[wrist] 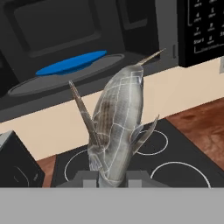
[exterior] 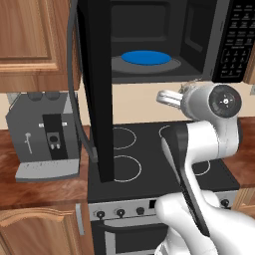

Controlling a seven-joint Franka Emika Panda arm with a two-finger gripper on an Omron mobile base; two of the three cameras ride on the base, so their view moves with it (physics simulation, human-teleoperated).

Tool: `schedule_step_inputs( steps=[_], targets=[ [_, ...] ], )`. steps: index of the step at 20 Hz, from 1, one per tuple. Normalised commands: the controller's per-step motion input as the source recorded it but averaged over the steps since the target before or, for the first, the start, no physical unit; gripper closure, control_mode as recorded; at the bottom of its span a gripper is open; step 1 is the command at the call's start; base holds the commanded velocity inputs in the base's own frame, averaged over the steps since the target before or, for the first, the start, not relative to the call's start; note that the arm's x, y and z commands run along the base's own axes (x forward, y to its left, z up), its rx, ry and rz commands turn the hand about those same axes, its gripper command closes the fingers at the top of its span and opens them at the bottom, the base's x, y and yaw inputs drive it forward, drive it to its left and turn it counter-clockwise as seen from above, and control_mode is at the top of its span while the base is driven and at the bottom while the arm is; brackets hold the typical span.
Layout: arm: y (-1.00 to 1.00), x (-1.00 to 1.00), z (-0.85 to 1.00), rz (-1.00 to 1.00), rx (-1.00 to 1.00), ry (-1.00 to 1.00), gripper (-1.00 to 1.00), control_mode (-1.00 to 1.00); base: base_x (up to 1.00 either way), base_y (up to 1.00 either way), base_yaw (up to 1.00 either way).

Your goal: Transport the fish from the fridge to the microwave and turn on the microwave.

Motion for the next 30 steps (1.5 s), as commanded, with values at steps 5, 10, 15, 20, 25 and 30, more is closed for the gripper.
schedule_step_inputs(
  steps=[5, 10, 15, 20, 25, 30],
  targets=[
    [0.0, 0.04, 0.39, 0.19, 0.09, 0.03, 1.0, -1.0, 0.0, 0.0, 0.0],
    [0.0, 0.23, 0.36, 0.21, 0.07, 0.09, 1.0, -1.0, 0.0, 0.0, 0.0],
    [0.07, 0.24, 0.32, 0.12, 0.0, 0.01, 1.0, -1.0, 0.0, 0.0, 0.0],
    [0.05, 0.27, 0.19, 0.01, -0.04, 0.0, 1.0, -1.0, 0.0, 0.0, 0.0],
    [0.0, 0.35, 0.05, 0.0, -0.11, -0.01, 1.0, -1.0, 0.0, 0.0, 0.0],
    [0.0, 0.39, 0.07, 0.0, -0.05, 0.0, 1.0, -1.0, 0.0, 0.0, 0.0]
  ],
)
